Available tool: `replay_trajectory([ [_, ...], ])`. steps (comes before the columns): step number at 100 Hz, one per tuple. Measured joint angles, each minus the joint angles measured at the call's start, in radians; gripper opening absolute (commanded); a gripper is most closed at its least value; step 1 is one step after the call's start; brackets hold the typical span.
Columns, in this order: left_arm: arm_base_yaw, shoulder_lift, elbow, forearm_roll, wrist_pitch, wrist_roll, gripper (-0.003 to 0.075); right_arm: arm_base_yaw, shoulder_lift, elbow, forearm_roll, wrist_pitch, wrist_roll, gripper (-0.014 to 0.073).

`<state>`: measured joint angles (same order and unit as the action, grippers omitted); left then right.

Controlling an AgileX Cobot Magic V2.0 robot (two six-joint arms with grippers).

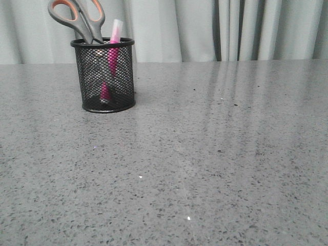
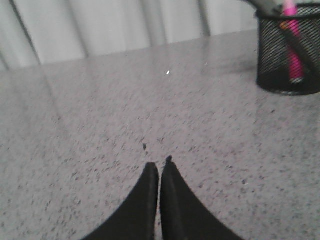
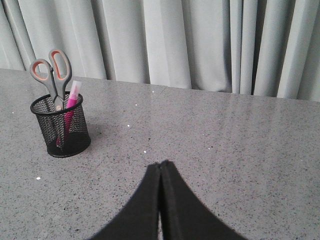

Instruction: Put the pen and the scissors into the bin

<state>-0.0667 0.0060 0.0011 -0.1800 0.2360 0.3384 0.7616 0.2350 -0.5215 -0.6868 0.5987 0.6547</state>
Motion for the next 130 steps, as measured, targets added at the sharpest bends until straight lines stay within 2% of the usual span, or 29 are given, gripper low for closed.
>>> replay_trajectory([
  [18, 0.025, -0.01, 0.0, 0.168, 0.036, -0.315, -0.0019, 0.0, 0.0, 0.0, 0.0, 0.002, 0.0, -0.0061],
  [29, 0.025, -0.01, 0.0, 0.239, 0.074, -0.408, -0.0019, 0.0, 0.0, 0.0, 0.0, 0.002, 0.0, -0.0061],
  [130, 0.027, -0.01, 0.0, 0.26, 0.099, -0.435, -0.0019, 0.0, 0.0, 0.005, 0.002, 0.002, 0.0, -0.0061],
])
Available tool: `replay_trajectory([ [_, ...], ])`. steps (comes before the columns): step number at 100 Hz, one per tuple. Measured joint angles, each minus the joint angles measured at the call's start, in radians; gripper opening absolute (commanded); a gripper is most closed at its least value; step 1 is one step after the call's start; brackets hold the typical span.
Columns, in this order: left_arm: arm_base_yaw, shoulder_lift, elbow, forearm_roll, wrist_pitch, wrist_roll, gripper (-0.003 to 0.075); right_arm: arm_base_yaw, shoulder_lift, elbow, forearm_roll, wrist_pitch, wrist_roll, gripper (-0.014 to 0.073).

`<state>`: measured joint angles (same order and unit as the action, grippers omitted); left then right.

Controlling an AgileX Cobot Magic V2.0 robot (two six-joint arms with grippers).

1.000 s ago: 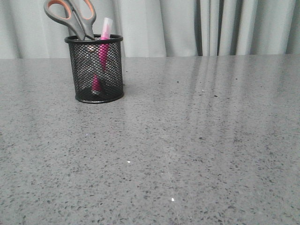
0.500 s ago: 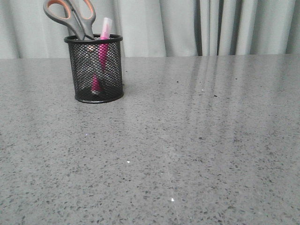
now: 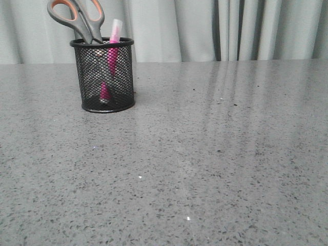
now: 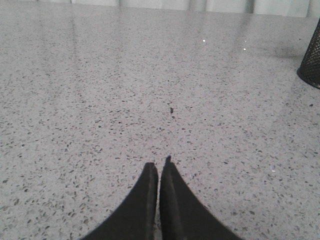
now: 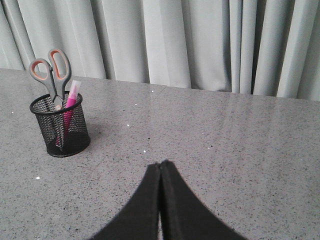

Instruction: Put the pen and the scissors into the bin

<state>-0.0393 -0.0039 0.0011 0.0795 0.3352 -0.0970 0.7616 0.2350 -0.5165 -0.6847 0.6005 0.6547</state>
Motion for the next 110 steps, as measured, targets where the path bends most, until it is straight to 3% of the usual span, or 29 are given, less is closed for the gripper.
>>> replay_trajectory([
  [19, 0.0, 0.0, 0.0, 0.0, 0.0, 0.0, -0.0019, -0.015, 0.0, 0.089, -0.048, -0.005, 0.0, -0.0061],
  [28, 0.0, 0.0, 0.0, 0.0, 0.0, 0.0, -0.0019, -0.09, 0.0, 0.141, -0.003, -0.057, -0.037, -0.0061],
  [50, 0.0, 0.0, 0.0, 0.0, 0.0, 0.0, -0.0019, -0.458, 0.0, 0.302, 0.424, -0.345, -0.541, -0.0061],
  [64, 0.0, 0.0, 0.0, 0.0, 0.0, 0.0, -0.0019, -0.608, -0.016, 0.448, 0.511, -0.507, -0.634, -0.0061],
  [75, 0.0, 0.0, 0.0, 0.0, 0.0, 0.0, -0.0019, -0.642, -0.09, 0.527, 0.545, -0.517, -0.646, -0.0061],
  [100, 0.0, 0.0, 0.0, 0.002, 0.0, -0.002, -0.0019, -0.676, -0.241, 0.527, 0.592, -0.28, -0.655, -0.0061],
  [110, 0.0, 0.0, 0.0, 0.002, 0.0, -0.002, -0.0019, -0.678, -0.241, 0.527, 0.595, -0.273, -0.669, -0.0061],
])
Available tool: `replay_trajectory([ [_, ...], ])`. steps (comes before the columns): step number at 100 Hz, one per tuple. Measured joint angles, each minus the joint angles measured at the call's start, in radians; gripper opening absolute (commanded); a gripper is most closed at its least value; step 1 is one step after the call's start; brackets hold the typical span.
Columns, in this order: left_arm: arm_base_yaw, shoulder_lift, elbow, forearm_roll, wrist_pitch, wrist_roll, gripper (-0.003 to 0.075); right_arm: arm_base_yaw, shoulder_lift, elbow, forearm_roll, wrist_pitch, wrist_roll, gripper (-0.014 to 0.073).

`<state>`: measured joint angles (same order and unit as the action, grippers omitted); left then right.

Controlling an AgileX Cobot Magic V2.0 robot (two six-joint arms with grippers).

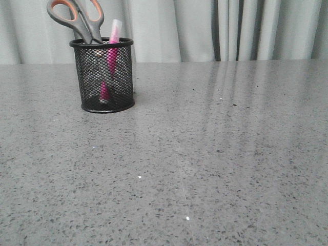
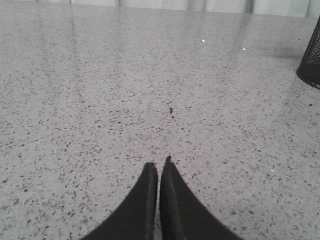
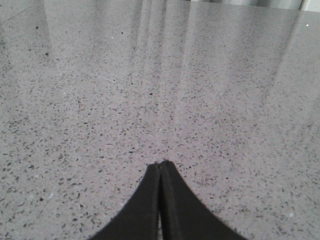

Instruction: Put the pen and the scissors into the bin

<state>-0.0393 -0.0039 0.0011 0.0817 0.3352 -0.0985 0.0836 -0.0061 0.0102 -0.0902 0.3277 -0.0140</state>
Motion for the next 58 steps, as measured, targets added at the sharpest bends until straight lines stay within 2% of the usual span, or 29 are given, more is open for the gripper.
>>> replay_trajectory([
  [58, 0.0, 0.0, 0.0, 0.0, 0.0, 0.0, -0.0019, 0.0, -0.004, 0.0, 0.002, 0.002, -0.013, -0.0061],
])
